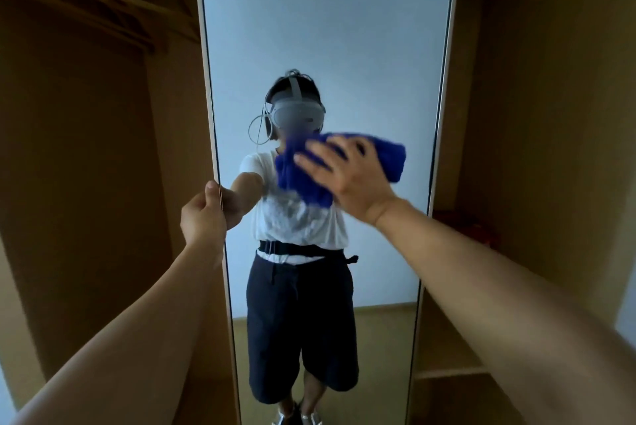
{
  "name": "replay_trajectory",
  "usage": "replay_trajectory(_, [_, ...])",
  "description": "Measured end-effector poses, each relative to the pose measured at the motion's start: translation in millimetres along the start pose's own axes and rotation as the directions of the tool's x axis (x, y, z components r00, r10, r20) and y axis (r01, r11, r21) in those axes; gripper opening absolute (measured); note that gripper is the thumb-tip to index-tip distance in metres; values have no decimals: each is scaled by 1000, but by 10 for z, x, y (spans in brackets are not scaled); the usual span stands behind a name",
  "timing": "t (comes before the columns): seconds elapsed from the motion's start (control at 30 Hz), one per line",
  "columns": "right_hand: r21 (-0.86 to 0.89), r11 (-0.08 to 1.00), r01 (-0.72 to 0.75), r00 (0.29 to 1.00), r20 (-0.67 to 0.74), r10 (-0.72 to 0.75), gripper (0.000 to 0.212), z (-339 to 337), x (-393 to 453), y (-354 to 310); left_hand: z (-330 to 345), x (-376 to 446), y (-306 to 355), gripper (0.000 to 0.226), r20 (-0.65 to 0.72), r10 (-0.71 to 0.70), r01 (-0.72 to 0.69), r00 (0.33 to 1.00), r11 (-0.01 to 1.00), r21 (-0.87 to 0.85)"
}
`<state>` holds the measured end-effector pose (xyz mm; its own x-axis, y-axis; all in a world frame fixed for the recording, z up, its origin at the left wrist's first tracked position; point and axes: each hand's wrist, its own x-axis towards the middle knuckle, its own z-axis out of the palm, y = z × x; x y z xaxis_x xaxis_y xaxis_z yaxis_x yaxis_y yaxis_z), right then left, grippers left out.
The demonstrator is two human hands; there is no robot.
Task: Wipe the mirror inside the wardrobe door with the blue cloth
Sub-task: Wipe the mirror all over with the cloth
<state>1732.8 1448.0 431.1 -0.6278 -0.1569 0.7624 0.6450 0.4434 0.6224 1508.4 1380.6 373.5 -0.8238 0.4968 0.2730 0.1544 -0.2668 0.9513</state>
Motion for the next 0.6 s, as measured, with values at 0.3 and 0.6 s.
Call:
replay_trajectory(0.3, [15,887,-461,887,-37,461,52,-40,110,595,60,-18,-155,45,-58,-38,40,998,999,36])
replay_trajectory(0.6, [93,774,-627,779,38,626,61,151,-1064,14,105,-44,-154,53,-55,-81,81,995,997,-9])
